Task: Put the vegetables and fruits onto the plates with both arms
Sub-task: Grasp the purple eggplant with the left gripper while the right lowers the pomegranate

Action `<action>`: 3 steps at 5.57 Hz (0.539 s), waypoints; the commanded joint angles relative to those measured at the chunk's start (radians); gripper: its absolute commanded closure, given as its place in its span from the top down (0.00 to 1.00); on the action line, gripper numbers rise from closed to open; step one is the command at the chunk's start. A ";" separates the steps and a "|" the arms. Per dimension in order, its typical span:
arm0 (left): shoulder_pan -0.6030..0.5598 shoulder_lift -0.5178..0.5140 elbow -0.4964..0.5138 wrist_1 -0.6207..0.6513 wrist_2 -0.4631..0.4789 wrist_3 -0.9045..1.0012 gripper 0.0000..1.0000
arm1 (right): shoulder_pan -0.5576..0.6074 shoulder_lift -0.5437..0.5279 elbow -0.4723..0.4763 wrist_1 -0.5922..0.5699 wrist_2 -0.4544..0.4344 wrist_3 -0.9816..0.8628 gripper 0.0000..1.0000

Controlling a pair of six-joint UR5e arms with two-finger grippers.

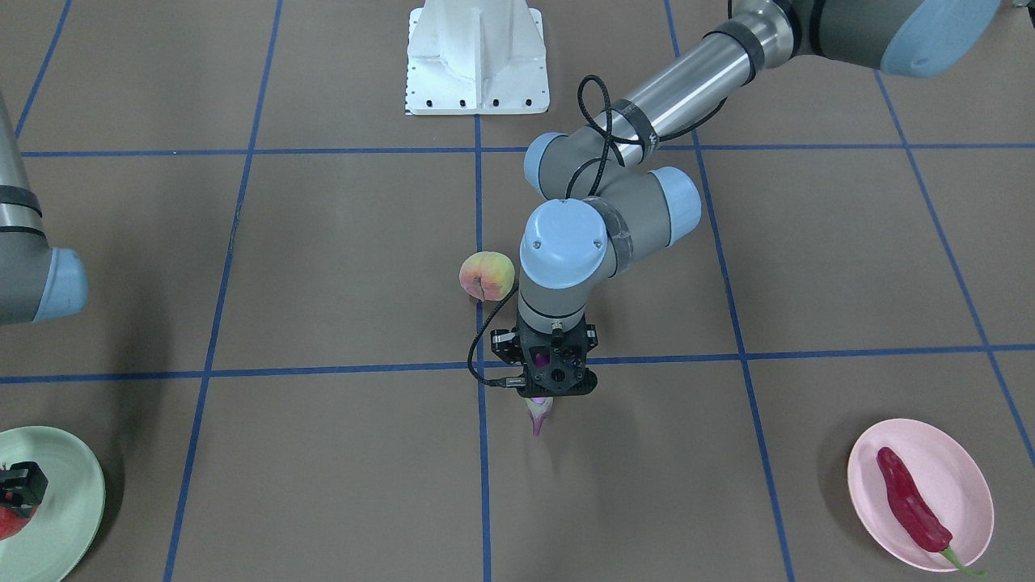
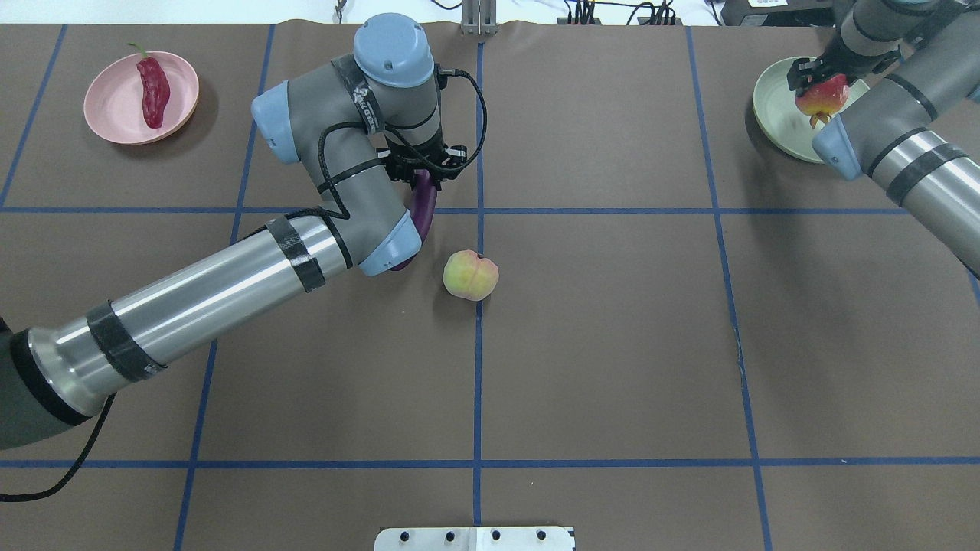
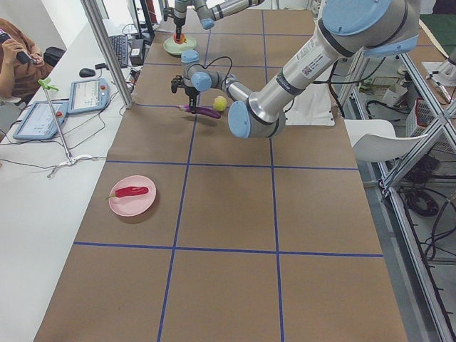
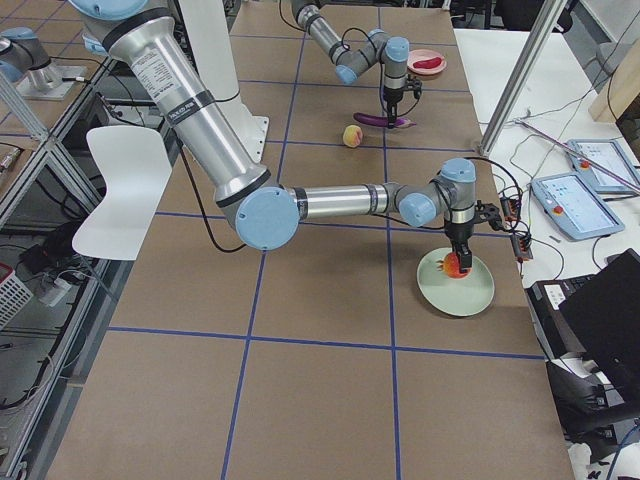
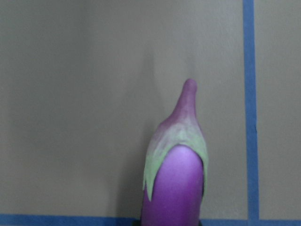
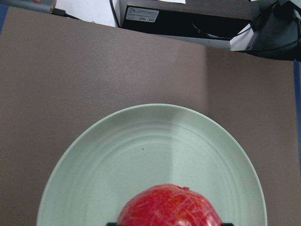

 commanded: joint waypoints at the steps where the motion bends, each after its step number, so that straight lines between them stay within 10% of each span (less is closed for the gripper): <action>1: -0.027 -0.003 -0.001 0.002 -0.004 0.009 0.00 | -0.027 0.006 -0.002 0.003 0.001 0.008 0.66; 2: -0.039 -0.001 -0.001 0.002 -0.011 0.011 0.00 | -0.030 0.007 0.012 0.001 0.003 0.023 0.99; 3: -0.067 -0.003 -0.001 0.002 -0.039 0.043 0.00 | -0.021 0.003 0.064 -0.010 0.060 0.022 1.00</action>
